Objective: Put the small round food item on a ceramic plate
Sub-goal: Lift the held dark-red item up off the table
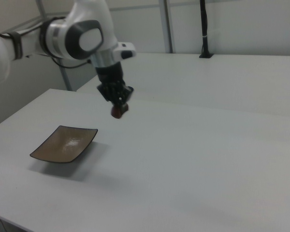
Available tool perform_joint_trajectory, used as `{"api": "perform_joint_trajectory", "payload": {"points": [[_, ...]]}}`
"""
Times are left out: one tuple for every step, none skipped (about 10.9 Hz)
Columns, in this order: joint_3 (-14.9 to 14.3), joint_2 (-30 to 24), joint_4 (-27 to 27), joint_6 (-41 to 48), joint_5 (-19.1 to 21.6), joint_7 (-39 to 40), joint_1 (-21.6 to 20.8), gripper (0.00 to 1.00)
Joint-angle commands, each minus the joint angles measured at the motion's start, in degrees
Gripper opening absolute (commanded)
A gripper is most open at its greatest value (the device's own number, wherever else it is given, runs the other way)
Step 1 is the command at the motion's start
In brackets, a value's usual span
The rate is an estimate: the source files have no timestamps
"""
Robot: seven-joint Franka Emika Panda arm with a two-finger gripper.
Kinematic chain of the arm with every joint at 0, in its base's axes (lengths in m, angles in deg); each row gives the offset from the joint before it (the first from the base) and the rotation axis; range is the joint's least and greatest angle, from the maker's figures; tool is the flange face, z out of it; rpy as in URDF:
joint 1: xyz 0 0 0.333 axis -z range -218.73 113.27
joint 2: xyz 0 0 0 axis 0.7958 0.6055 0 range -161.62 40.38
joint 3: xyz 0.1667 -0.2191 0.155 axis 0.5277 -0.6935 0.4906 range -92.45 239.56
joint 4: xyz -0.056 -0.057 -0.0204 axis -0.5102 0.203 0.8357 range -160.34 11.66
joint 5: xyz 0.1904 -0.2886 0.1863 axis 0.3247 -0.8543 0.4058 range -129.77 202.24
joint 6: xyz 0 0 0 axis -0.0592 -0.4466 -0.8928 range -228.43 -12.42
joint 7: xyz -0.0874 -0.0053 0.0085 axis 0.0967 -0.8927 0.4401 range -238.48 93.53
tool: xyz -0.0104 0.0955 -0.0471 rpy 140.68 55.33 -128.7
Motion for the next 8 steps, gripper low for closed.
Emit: {"api": "perform_joint_trajectory", "payload": {"points": [[0.46, -1.35, 2.73, 7.57, 0.86, -0.58, -5.19, 0.13], [1.77, -1.44, 2.91, 8.98, 1.13, -1.89, -6.42, 0.13], [4.48, -1.35, 2.91, 9.08, 1.13, -3.99, -6.44, 0.13], [6.77, -1.09, 2.74, 8.91, 1.13, -6.45, -6.44, 0.13], [8.8, -0.48, 2.39, 8.3, 1.13, -8.12, -6.61, 0.13], [10.38, 0.31, 2.04, 8.21, 1.22, -9.62, -7.22, 0.13], [10.92, 1.54, 2.03, 8.12, 1.39, -11.55, -8.27, 0.13], [11.54, 2.59, 1.77, 7.25, 2.27, -13.74, -9.41, 0.13]]}}
